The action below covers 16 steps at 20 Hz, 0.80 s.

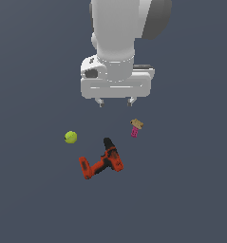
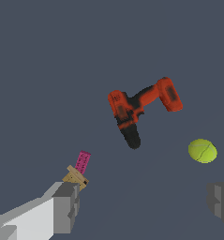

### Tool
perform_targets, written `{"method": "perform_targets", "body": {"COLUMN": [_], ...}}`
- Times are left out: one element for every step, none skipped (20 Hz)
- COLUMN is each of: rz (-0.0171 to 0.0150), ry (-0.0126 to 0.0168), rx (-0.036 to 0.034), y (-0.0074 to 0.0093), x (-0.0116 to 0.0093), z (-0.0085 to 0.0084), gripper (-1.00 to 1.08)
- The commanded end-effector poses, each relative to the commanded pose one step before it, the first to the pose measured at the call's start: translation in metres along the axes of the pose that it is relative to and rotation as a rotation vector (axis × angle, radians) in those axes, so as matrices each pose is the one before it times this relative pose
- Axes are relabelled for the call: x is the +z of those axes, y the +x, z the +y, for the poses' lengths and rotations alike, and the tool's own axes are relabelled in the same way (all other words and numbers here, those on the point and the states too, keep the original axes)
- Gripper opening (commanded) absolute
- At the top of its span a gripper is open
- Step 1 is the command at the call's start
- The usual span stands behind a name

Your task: Pick up a designated object from a clutter of objects.

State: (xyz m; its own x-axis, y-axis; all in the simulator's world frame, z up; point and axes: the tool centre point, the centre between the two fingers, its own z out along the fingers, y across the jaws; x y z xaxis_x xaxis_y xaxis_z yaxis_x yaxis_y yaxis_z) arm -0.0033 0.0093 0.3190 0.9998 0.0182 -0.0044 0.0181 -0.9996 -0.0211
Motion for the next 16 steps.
{"method": "perform_targets", "body": {"rz": [0.00000,-0.00020,-0.00062,-0.00100,-0.00139,-0.00179,-0.00202,-0.00167,-0.00123,-0.00081,-0.00039,0.00000,0.00027,0.00029,0.00011,0.00002], "ry": [0.00000,-0.00018,-0.00049,-0.00078,-0.00108,-0.00137,-0.00151,-0.00119,-0.00082,-0.00048,-0.00016,0.00000,0.00021,-0.00005,-0.00036,-0.00062], "rx": [0.00000,0.00064,0.00203,0.00328,0.00461,0.00603,0.00706,0.00615,0.00490,0.00366,0.00225,0.00000,-0.00091,-0.00275,-0.00336,-0.00438], "y": [0.00000,0.00001,0.00005,0.00007,0.00008,0.00008,0.00007,0.00005,0.00004,0.00004,0.00003,0.00002,-0.00002,-0.00007,-0.00008,-0.00012], "x": [0.00000,0.00028,0.00084,0.00136,0.00186,0.00231,0.00249,0.00189,0.00125,0.00066,0.00015,-0.00021,-0.00017,0.00033,0.00095,0.00152], "z": [0.00001,0.00055,0.00172,0.00280,0.00389,0.00498,0.00565,0.00468,0.00352,0.00240,0.00126,-0.00022,-0.00058,-0.00109,-0.00092,-0.00096], "gripper": [1.00,1.00,1.00,1.00,1.00,1.00,1.00,1.00,1.00,1.00,1.00,1.00,1.00,1.00,1.00,1.00]}}
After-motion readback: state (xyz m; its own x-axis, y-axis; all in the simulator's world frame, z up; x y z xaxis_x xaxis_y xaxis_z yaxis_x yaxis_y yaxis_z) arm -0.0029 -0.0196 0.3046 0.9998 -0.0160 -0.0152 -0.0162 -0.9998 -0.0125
